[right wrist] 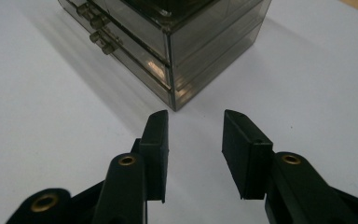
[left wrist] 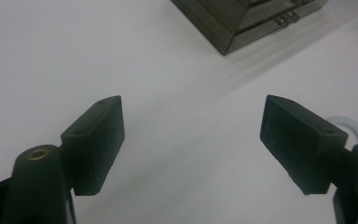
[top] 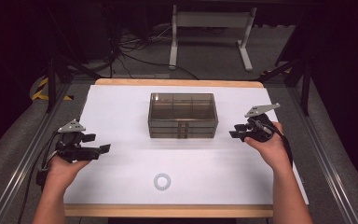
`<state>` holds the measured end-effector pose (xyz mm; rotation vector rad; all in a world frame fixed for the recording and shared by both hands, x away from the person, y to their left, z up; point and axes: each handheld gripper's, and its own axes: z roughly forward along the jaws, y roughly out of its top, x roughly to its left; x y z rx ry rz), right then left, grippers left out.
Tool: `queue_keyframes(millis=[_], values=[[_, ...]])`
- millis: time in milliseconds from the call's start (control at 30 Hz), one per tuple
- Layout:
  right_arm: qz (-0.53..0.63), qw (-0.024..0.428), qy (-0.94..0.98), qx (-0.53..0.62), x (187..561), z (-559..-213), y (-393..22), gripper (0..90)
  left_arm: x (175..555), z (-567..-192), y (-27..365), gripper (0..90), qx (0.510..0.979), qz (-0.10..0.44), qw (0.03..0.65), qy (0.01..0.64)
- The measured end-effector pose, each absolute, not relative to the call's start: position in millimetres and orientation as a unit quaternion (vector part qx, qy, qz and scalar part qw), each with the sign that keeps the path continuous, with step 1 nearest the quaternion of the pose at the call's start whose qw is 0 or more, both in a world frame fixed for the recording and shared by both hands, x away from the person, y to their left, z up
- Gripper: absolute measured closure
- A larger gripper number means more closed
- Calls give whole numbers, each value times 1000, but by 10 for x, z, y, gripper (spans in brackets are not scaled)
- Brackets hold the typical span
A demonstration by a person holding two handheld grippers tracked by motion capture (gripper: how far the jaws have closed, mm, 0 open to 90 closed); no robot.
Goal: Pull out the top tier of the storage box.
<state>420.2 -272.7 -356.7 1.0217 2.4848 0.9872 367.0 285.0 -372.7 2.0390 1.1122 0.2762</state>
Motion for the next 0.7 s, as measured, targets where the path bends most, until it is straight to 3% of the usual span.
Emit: queue_keyframes(millis=[367,700], values=[[326,136,865,357,4126,-3546,-2807,617,3657,-3715,2886,286,800,113,387,445],[333,117,878,324,4093,-3578,-2605,598,3640,-3698,2833,283,808,107,382,436]])
